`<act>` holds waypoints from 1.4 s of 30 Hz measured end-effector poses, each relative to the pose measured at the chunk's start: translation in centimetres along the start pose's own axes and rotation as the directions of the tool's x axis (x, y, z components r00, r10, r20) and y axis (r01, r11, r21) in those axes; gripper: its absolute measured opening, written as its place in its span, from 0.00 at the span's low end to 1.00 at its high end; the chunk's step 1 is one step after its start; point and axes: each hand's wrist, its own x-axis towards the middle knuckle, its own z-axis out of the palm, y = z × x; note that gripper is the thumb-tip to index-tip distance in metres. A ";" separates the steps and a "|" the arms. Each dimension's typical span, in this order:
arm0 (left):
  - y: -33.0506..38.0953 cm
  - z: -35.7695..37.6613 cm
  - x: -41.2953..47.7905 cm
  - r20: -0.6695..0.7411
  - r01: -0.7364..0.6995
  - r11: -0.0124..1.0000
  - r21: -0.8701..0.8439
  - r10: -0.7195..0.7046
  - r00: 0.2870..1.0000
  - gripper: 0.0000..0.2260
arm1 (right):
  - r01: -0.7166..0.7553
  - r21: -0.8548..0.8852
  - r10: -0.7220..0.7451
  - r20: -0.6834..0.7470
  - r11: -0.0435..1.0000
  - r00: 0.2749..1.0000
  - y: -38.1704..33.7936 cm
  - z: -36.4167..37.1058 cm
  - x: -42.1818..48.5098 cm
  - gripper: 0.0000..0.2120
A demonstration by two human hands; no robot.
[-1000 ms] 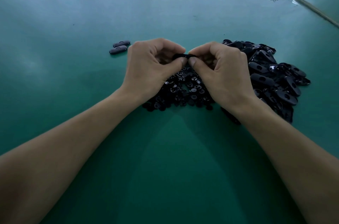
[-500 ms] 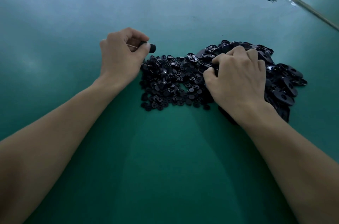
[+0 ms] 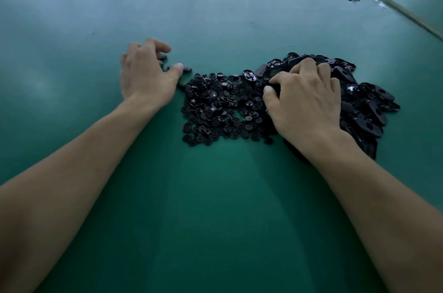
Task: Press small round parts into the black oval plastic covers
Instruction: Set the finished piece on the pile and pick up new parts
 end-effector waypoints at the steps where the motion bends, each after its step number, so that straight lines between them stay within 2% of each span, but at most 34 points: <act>1: 0.0 0.0 0.0 -0.026 -0.011 1.000 -0.008 0.011 1.000 0.15 | 0.001 0.008 -0.001 -0.008 1.000 1.000 0.0 0.0 0.0 0.14; 7: 1.0 0.0 -1.1 -0.102 -0.212 0.977 -0.003 0.210 0.972 0.07 | 0.036 0.042 -0.031 -0.103 0.998 0.994 0.1 0.2 0.0 0.10; 10: 2.1 0.1 -2.1 -0.102 -0.268 0.957 -0.108 0.258 0.961 0.02 | 0.053 0.091 -0.035 -0.192 0.994 0.981 0.1 0.1 -0.1 0.11; 12: 2.9 0.4 -3.0 -0.107 -0.296 0.934 -0.198 0.280 0.954 0.02 | 0.120 0.150 -0.080 -0.246 0.981 0.966 0.0 0.0 0.1 0.12; 16: 3.8 0.8 -4.4 -0.066 -0.410 0.849 -0.332 0.413 0.908 0.06 | 0.305 0.408 -0.208 -0.266 0.861 0.941 -1.0 -0.3 -0.1 0.13; 19: 3.9 0.8 -4.6 -0.005 -0.462 0.790 -0.403 0.503 0.865 0.10 | 0.391 0.530 -0.274 -0.287 0.752 0.918 -1.6 -0.1 -0.4 0.13; 23: 4.0 0.8 -4.4 0.043 -0.449 0.756 -0.475 0.530 0.847 0.05 | 0.362 0.633 -0.255 -0.257 0.684 0.932 -1.4 0.2 -0.4 0.08; 27: 4.1 0.7 -4.4 0.071 -0.395 0.758 -0.518 0.499 0.864 0.09 | 0.355 0.597 -0.237 -0.269 0.720 0.934 -1.3 0.5 -0.4 0.08; 33: 4.0 0.7 -4.3 0.127 -0.323 0.768 -0.554 0.461 0.878 0.06 | 0.354 0.544 -0.239 -0.273 0.761 0.932 -1.4 0.5 -0.3 0.06; 37: 4.1 0.6 -4.2 0.139 -0.281 0.758 -0.589 0.437 0.888 0.04 | 0.365 0.554 -0.231 -0.298 0.748 0.926 -1.7 0.5 -0.4 0.07; 42: 4.1 0.4 -4.3 0.146 -0.309 0.747 -0.589 0.475 0.868 0.08 | 0.343 0.620 -0.175 -0.316 0.706 0.932 -1.8 0.2 -0.6 0.06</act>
